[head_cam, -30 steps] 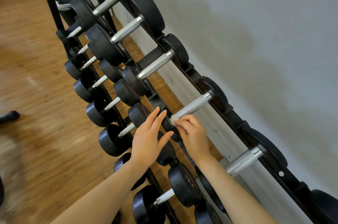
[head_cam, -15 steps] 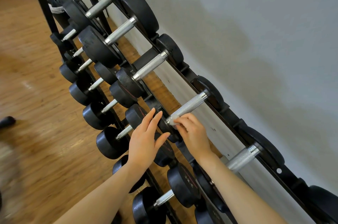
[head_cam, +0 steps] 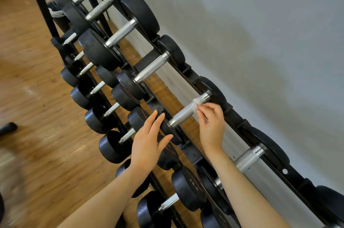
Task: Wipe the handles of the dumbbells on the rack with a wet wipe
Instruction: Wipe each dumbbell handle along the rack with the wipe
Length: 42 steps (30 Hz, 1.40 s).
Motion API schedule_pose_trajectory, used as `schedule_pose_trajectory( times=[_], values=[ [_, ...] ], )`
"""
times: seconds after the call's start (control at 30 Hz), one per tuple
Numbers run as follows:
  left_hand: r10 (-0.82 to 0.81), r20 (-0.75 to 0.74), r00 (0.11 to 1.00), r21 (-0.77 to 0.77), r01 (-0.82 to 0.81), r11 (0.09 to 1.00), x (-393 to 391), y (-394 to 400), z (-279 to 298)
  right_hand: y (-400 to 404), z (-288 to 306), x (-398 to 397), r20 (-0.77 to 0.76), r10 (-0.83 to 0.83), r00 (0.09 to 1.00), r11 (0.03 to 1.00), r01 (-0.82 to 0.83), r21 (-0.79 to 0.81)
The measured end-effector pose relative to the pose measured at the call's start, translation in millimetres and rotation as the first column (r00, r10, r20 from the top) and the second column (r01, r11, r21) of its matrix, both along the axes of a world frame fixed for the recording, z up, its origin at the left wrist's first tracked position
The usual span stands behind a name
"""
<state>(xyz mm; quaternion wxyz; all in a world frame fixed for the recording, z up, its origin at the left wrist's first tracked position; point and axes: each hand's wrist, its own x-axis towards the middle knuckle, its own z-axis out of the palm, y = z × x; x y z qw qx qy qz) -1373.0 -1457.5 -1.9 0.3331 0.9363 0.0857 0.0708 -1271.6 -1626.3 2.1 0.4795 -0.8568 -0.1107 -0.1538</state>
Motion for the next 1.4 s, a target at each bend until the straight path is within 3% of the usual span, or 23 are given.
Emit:
schedule_pose_trajectory(
  times=[0.2,0.43,0.57,0.73,0.9,1.03,1.1,1.33,1.4],
  values=[
    [0.004,-0.006,1.000,-0.001,-0.004,1.000,0.0,0.0,-0.4,-2.7,-2.5,2.6,0.075,0.163,0.984,0.966,-0.144,-0.213],
    [0.001,-0.011,1.000,-0.004,-0.001,1.000,-0.1,0.1,-2.6,0.9,0.7,10.7,0.125,0.049,0.991,0.960,-0.012,-0.278],
    [0.003,-0.016,1.000,0.003,-0.003,1.000,-0.2,0.3,-3.3,-0.2,-4.0,6.7,0.166,0.143,0.976,0.935,-0.078,-0.346],
    [0.010,-0.022,1.000,0.005,-0.010,1.000,0.6,-0.7,-3.3,1.3,-1.0,7.4,0.107,0.031,0.994,0.960,0.001,-0.280],
    [0.019,-0.027,0.999,0.004,-0.019,1.000,-0.5,-4.4,2.6,8.2,-10.1,-12.0,0.083,0.217,0.973,0.934,-0.182,-0.308],
    [0.062,-0.044,0.997,0.042,-0.060,0.997,-1.1,-9.6,6.1,5.2,-4.3,-5.6,-0.010,-0.007,1.000,0.990,0.006,-0.138],
    [0.076,-0.046,0.996,0.066,-0.073,0.995,-1.3,-11.7,6.5,9.6,0.9,-5.3,0.031,-0.034,0.999,0.986,0.039,-0.163],
    [0.168,-0.056,0.984,0.114,-0.161,0.980,-7.2,-29.7,10.9,14.1,-0.1,-17.4,-0.011,0.291,0.957,0.912,-0.281,-0.300],
    [0.165,-0.053,0.985,0.125,-0.158,0.980,-14.7,-35.7,14.2,15.5,2.6,-18.7,-0.020,0.299,0.954,0.907,-0.291,-0.306]
  ],
)
